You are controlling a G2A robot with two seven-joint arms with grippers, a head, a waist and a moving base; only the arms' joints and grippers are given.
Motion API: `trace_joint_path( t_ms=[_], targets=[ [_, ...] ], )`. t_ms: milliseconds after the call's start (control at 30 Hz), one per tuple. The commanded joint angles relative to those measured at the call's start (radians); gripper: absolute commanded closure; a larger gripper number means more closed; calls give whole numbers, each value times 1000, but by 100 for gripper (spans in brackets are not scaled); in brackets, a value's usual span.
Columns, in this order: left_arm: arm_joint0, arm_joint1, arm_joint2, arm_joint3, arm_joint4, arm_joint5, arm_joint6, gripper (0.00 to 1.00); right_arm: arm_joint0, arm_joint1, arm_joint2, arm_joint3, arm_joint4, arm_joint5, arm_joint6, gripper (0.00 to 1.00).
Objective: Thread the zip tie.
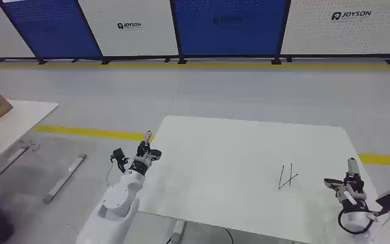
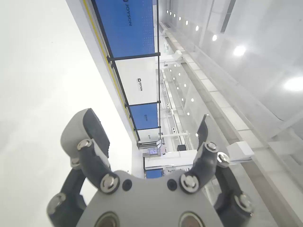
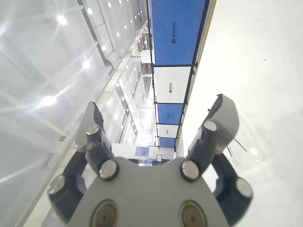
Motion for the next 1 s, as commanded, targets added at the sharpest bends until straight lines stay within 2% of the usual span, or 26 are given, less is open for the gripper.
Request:
trace_joint_path(
  t_ms=[0,33,67,133,167,200,233,267,400,500,633,700,767,967],
  targets=[
    [0,0,0,0,0,0,0,0,0,0,0,0,0,0,0,0],
    [0,0,0,0,0,0,0,22,0,0,0,0,0,0,0,0],
    [0,0,0,0,0,0,0,0,0,0,0,0,0,0,0,0],
    [0,0,0,0,0,0,0,0,0,0,0,0,0,0,0,0],
    [0,0,0,0,0,0,0,22,0,0,0,0,0,0,0,22],
    [0,0,0,0,0,0,0,0,0,0,0,0,0,0,0,0],
    [0,0,0,0,0,0,0,0,0,0,0,0,0,0,0,22],
    [0,0,0,0,0,0,0,0,1,0,-2,-1,-2,4,10,0],
    [0,0,0,0,0,0,0,0,16,8,23,0,-35,48,113,0],
    [0,0,0,0,0,0,0,0,20,20,65,-12,-70,80,247,0],
    [0,0,0,0,0,0,0,0,33,44,152,-22,-94,147,505,0],
    [0,0,0,0,0,0,0,0,51,61,185,-11,-172,209,636,0],
    [0,0,0,0,0,0,0,0,73,64,208,5,-174,239,632,0],
    [0,0,0,0,0,0,0,0,73,64,208,5,-174,239,632,0]
  ],
)
